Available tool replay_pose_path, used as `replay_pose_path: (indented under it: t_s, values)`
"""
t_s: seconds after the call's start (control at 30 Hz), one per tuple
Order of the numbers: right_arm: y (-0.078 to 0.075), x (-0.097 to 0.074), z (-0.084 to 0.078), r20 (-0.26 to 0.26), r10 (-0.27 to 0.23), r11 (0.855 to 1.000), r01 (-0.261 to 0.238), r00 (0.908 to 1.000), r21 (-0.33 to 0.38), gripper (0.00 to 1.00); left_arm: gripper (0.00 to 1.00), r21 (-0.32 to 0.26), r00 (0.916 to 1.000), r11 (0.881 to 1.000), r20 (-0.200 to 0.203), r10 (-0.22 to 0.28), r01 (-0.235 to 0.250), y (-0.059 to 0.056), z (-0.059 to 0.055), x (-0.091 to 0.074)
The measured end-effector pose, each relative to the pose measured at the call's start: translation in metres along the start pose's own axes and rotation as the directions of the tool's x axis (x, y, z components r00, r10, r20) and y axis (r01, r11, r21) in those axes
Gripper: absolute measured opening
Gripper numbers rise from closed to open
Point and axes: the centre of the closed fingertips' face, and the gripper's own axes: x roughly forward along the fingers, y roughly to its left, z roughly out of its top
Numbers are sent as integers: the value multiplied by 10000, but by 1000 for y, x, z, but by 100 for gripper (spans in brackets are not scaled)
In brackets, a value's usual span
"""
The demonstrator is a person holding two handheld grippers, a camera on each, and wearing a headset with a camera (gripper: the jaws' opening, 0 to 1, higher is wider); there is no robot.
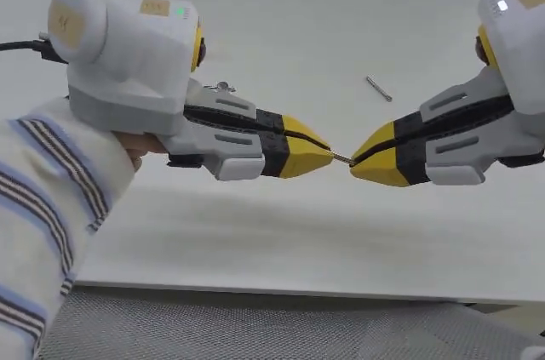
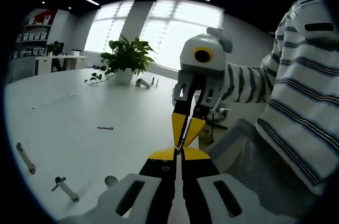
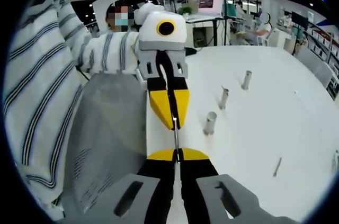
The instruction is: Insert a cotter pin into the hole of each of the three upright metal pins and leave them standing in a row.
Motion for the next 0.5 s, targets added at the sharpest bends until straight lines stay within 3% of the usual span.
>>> replay_pose_path:
  t_s: [0.33, 0.5]
  values:
    - [2, 5, -7, -403, 134, 9999, -130, 9991, 99, 3, 1, 309, 9992, 9995, -387, 11, 1, -3, -6, 2]
    - [-1, 4, -8, -435, 28, 9998, -20, 9991, 193, 3, 1, 369, 9996, 9993, -293, 59, -49, -2, -6, 2]
